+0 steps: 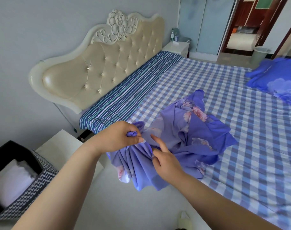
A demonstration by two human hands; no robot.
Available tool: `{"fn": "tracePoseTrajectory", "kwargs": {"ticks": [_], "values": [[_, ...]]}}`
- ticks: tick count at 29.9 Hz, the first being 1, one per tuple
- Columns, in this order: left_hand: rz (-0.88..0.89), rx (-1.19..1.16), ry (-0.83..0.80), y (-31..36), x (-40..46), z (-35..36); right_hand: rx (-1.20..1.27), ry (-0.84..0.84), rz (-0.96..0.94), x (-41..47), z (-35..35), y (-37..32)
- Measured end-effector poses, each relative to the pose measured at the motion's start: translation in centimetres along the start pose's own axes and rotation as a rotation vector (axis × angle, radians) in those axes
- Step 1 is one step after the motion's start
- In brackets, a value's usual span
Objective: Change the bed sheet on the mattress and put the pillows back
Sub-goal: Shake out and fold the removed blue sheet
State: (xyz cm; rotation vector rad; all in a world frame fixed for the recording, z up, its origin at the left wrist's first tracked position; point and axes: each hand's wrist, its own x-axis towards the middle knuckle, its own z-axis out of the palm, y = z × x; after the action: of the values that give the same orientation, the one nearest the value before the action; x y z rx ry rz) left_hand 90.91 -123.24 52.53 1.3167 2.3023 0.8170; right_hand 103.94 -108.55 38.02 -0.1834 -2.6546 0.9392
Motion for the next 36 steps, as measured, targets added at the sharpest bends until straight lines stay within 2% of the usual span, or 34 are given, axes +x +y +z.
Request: {"fn": "tracePoseTrajectory", "kwargs": {"ticks": [2,8,16,21,30,32,34,36], "values": [[-0.007,0.0,-0.012,0.1,-0.7,-0.3,0.001,-0.004,0.002,0.2,0.2,-0.3],[-0.04,-0.05,-0.054,0.5,-2.7,-1.1,-0.112,-0.137,0.23,1.1,0.0,-0.3],[-0.084,-0.262,-0.021,0.6,-5.5,-4.8,-0.172,-0.297,0.43,3.5,-0.9,3.2],[-0.055,-0.349,0.116,-1.0,-8.1,-8.1,-0.129,-0.401,0.483,4.4,-1.8,3.9],[-0.062,-0.672,0.586,-2.5,-11.3,-12.5,-0.185,-0.396,0.354,4.5,-1.5,0.9],[-0.096,-0.602,0.702,-3.2,-10.6,-12.4,-0.22,-0.379,0.32,4.5,-2.3,0.9],[-0.217,-0.307,0.806,-4.8,-9.4,-11.8,-0.186,-0.252,0.386,4.9,-5.0,1.5],[-0.347,-0.025,0.823,-6.3,-8.3,-10.5,-0.137,-0.061,0.456,5.8,-9.7,1.7]]}}
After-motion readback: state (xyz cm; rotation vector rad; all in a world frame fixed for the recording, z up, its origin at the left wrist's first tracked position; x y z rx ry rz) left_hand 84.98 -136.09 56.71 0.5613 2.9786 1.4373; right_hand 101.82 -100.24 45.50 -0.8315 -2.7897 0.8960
